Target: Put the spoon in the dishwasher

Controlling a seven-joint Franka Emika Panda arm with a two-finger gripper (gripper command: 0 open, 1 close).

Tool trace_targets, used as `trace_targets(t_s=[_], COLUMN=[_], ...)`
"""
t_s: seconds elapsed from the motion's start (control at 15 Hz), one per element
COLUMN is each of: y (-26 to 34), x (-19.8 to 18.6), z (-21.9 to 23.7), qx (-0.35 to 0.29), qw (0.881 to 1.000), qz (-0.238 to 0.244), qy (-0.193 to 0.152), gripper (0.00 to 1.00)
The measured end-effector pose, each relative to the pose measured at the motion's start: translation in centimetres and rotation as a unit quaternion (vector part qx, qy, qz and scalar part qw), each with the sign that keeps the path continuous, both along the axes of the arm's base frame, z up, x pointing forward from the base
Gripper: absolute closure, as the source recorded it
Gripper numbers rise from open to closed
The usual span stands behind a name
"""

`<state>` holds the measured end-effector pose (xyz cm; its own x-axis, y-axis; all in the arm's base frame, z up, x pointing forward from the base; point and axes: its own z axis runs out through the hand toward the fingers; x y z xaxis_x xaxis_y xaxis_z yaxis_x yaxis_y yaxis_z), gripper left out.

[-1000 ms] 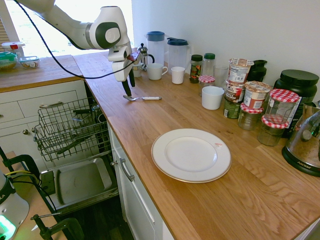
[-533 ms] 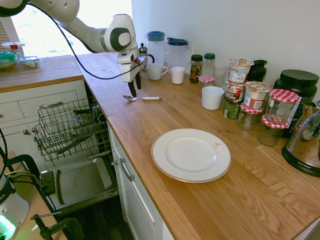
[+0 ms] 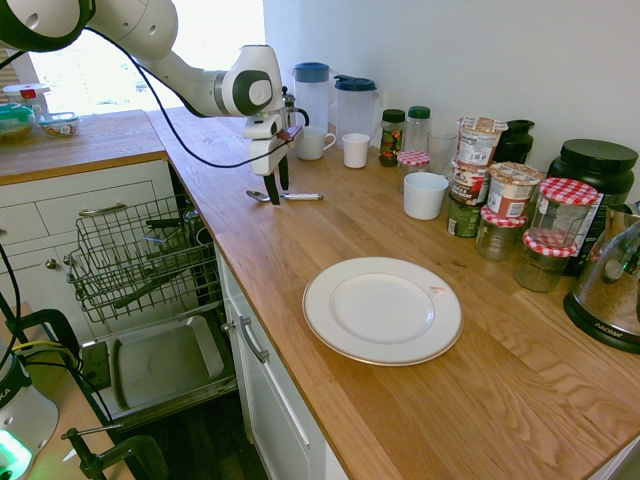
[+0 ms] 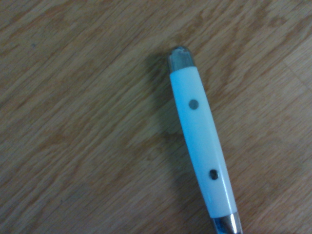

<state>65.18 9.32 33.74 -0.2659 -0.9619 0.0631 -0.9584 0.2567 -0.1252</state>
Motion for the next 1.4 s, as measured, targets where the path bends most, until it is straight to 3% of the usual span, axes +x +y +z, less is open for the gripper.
trace_targets(t_s=[1.0, 1.4], y=[-1.1, -1.5], x=[0.2, -0.3], z=[-0.3, -0.1], qx=[0.024, 0.034], qw=[0.999, 0.999], qz=[-0.030, -0.020], qy=[-0.010, -0.022], gripper=[1.00, 1.00])
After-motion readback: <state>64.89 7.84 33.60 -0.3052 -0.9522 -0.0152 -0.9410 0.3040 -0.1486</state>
